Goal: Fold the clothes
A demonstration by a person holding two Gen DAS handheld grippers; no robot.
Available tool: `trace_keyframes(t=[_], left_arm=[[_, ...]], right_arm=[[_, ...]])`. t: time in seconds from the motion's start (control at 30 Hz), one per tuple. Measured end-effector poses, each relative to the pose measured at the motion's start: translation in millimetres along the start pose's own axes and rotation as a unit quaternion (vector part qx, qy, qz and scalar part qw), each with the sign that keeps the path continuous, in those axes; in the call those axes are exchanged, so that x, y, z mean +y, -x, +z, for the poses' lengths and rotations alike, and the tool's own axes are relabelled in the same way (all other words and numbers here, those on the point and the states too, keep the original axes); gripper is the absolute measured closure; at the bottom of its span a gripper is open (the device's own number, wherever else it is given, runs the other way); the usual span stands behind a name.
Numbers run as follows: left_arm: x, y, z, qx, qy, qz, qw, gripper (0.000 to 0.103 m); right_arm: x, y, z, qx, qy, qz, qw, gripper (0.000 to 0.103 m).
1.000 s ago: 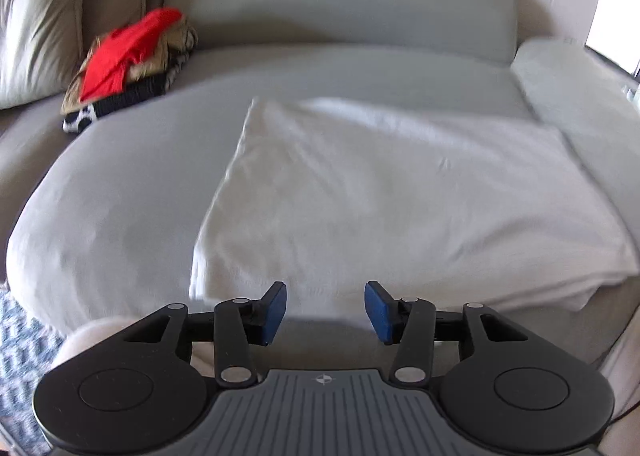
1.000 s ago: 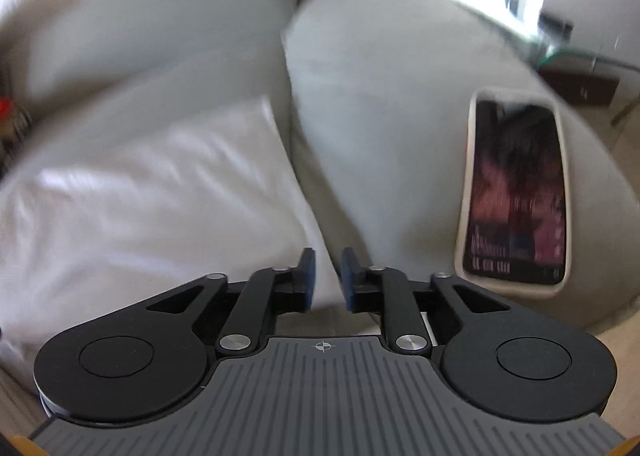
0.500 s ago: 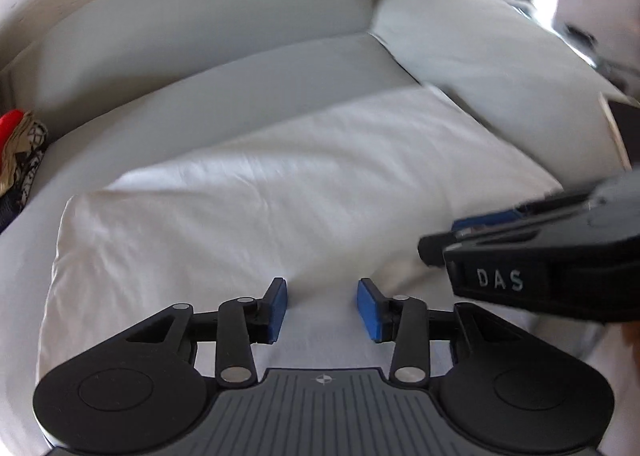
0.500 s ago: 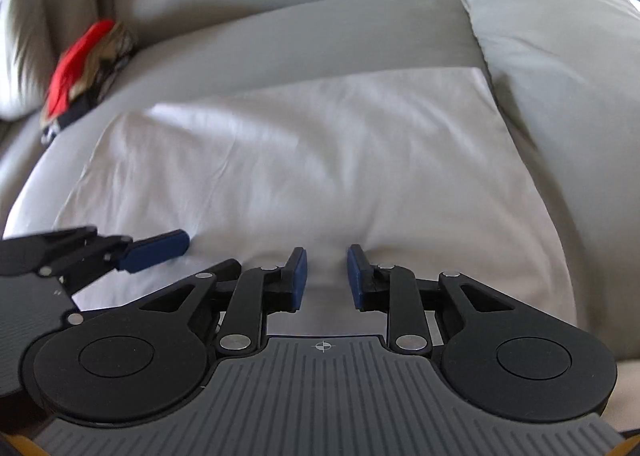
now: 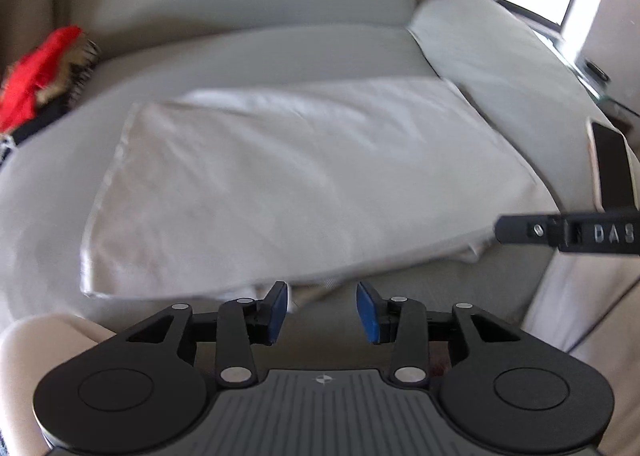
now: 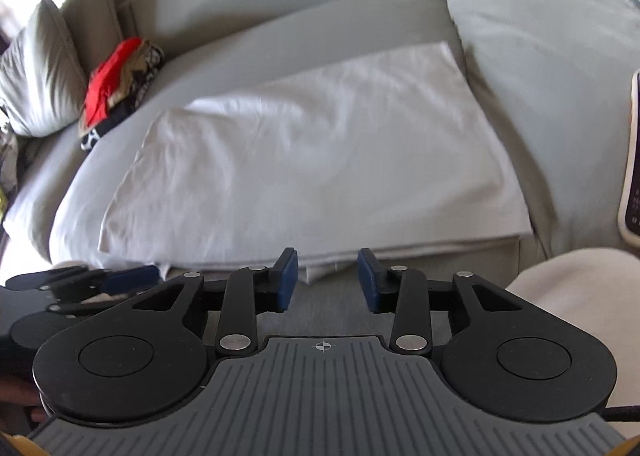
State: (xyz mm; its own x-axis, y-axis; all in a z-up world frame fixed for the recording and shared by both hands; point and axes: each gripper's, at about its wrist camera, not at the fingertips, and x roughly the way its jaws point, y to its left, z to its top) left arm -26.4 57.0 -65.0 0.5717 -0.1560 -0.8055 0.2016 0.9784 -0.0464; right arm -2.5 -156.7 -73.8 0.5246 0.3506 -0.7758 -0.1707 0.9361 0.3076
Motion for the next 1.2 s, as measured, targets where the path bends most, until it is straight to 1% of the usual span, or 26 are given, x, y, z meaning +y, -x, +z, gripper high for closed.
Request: trace_keyframes(t=[0.03,0.07,0.13,0.2,0.27,0.33,0.43,0.53,0.57,0.67,0.73,0.8,0.87,0.9,0.97,1.0,1.03,1.07,1.1,1.2], left_arm=[[0.0,2.0,1.9,-0.01,0.005,0.009,0.9999,0.061],[0.5,3.8,3.7,-0.019,0.014,0.015,0.9996,0.059],[1.8,2.5,6.0,-0.027,0.024,0.02,0.9992,0.059],[2.6,-2.3,7.8,-0.03,0.027,0.028,0.9988,0.059],[4.1,-13.1,7.5,-0.024,0.023,0.037,0.9988,0.06],[5.1,-24.2,3.7,0.009,0.02,0.048,0.9986,0.062],[-1.8,-24.4,-3.0,0.008,-0.017,0.062,0.9979,0.062],[-1.0,-24.3,-3.8,0.012,-0.018,0.061,0.9979,0.061],[1.3,-23.5,-3.9,0.012,-0.011,0.058,0.9982,0.061],[5.6,-22.1,-4.2,0.013,0.001,0.05,0.9987,0.06],[3.6,-23.3,-5.2,0.011,-0.005,0.05,0.9987,0.06],[3.4,-24.3,-6.1,0.009,-0.01,0.049,0.9987,0.06],[3.2,-23.8,-5.4,0.013,-0.015,0.047,0.9987,0.06],[3.5,-22.9,-4.2,0.018,-0.018,0.046,0.9986,0.06],[8.2,-18.6,-1.6,0.03,-0.016,0.035,0.9988,0.06],[11.9,-15.5,-0.1,0.033,-0.013,0.028,0.999,0.06],[16.3,-10.6,2.3,0.026,-0.009,0.023,0.9994,0.06],[23.4,-4.6,6.8,0.013,0.0,0.019,0.9997,0.06],[30.6,1.4,11.4,0.001,0.01,0.015,0.9998,0.06],[63.6,18.4,35.9,-0.022,0.071,0.004,0.9973,0.06]], right_arm=[[1.9,0.0,1.8,-0.006,-0.001,0.002,1.0,0.079],[2.5,0.0,1.8,-0.008,-0.002,0.006,1.0,0.079],[2.8,-0.9,0.3,-0.009,-0.005,0.012,1.0,0.079],[3.4,-2.9,-1.6,-0.011,-0.008,0.01,1.0,0.078],[2.9,-4.8,-1.8,-0.009,-0.012,0.008,1.0,0.078],[2.8,-6.5,-0.5,-0.01,-0.015,0.007,1.0,0.077],[5.7,-11.3,7.0,-0.023,-0.009,0.003,1.0,0.077],[13.6,-26.6,21.0,-0.044,0.014,-0.018,0.999,0.077],[15.1,-34.1,25.2,-0.045,0.019,-0.026,0.998,0.077],[13.2,-56.2,29.5,-0.035,0.014,-0.045,0.998,0.077],[12.9,-60.9,22.3,-0.02,0.015,-0.042,0.999,0.077],[16.9,-56.6,11.4,-0.016,0.032,-0.039,0.999,0.077],[20.8,-46.5,4.5,-0.004,0.044,-0.034,0.998,0.074],[20.4,-39.5,3.6,0.01,0.044,-0.027,0.999,0.073],[12.5,-26.9,5.4,0.022,0.016,0.0,1.0,0.073],[7.1,-20.1,7.5,0.018,-0.002,0.017,1.0,0.073],[1.7,-12.8,11.2,0.005,-0.018,0.029,0.999,0.073],[-2.5,-6.5,17.0,-0.012,-0.029,0.029,0.999,0.072],[-6.4,-0.5,23.4,-0.028,-0.041,0.027,0.998,0.068],[-20.6,16.3,51.1,-0.075,-0.084,0.022,0.993,0.063]])
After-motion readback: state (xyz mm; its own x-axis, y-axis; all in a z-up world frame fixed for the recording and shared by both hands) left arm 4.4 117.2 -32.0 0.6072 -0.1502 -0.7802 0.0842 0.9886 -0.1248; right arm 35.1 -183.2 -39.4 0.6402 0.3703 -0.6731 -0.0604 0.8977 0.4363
